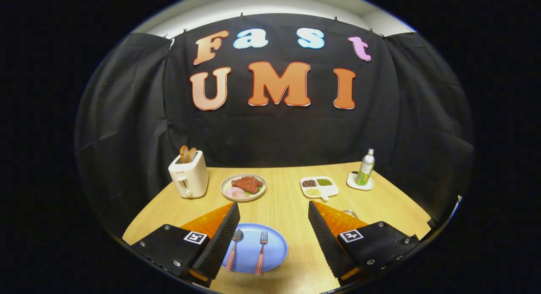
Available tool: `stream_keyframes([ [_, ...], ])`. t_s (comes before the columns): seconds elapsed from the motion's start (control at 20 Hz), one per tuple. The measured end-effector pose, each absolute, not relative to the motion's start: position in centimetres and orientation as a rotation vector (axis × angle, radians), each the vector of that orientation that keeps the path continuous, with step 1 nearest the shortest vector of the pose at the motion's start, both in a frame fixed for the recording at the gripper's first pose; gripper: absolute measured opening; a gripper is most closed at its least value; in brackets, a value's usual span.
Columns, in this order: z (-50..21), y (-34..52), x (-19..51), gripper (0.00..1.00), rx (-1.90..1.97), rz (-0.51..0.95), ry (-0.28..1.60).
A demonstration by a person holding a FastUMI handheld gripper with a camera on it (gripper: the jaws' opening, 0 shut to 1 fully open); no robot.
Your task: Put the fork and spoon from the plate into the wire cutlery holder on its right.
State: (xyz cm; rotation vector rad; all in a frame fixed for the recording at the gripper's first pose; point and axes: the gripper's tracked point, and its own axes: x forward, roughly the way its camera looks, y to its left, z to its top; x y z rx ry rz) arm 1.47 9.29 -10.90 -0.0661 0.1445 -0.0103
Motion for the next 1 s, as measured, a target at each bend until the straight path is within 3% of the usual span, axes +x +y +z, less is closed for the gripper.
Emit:
stream_keyframes([
  [0.55,-21.6,10.3,3.5,0.96,-0.104,0.006,0.331],
  [0.75,-24.8,10.8,3.7,0.85,-0.1,0.018,0.404],
  [1.0,-28.2,11.0,3.6,0.61,-0.11,0.011,0.488],
])
